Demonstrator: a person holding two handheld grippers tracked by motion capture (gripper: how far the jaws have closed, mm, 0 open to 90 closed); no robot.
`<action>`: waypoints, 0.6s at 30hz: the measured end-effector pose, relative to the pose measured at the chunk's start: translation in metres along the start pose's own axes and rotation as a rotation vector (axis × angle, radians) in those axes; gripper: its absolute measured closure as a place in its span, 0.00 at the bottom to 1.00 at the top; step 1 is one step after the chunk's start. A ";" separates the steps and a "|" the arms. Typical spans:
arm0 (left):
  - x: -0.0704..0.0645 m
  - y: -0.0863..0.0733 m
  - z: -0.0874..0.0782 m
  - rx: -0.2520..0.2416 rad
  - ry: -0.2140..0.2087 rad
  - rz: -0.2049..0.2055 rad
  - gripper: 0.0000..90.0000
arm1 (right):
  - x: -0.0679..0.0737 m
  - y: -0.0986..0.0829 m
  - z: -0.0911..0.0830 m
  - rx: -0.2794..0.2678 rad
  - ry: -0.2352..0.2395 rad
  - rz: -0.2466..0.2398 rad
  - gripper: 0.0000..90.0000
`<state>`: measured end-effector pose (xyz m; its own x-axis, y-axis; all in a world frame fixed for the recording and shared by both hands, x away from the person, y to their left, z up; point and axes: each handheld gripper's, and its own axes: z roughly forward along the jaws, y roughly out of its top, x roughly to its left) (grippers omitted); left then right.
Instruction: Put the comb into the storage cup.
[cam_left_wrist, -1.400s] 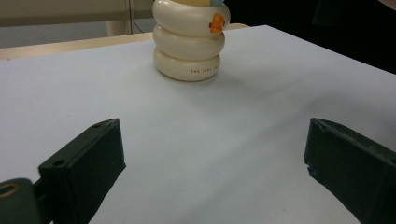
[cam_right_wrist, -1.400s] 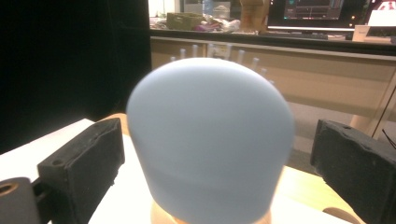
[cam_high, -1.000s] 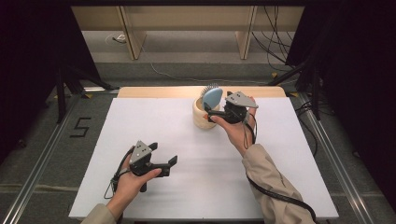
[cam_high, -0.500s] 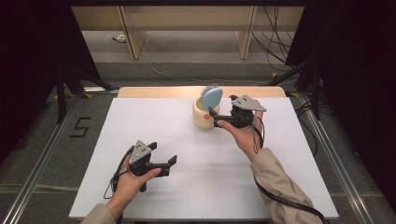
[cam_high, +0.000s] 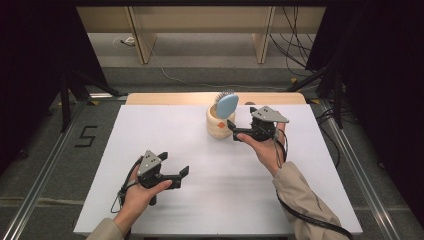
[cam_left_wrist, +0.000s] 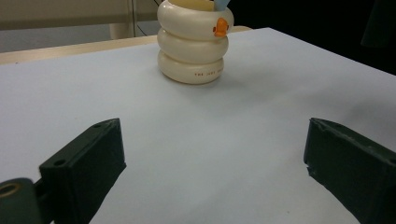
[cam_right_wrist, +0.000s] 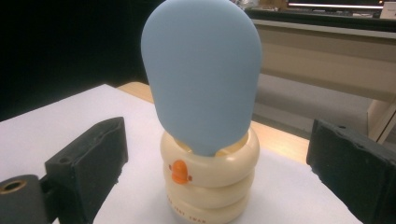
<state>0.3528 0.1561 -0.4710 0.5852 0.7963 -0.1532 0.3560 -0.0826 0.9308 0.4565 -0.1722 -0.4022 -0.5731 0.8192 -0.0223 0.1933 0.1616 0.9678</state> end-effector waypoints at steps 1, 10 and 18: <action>0.000 0.000 0.000 0.000 -0.001 0.000 0.05 | 0.000 0.000 -0.001 0.001 0.001 -0.001 0.07; 0.001 0.000 0.000 0.000 0.002 0.003 0.05 | -0.003 -0.003 -0.008 0.007 0.013 -0.004 0.07; 0.002 0.001 -0.001 0.000 0.005 0.003 0.05 | -0.004 -0.006 -0.014 0.019 0.028 -0.006 0.07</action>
<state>0.3533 0.1580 -0.4704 0.5828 0.7989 -0.1487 0.3546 -0.0853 0.9311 0.4459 -0.1843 -0.4045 -0.5962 0.8026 -0.0204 0.2048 0.1766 0.9627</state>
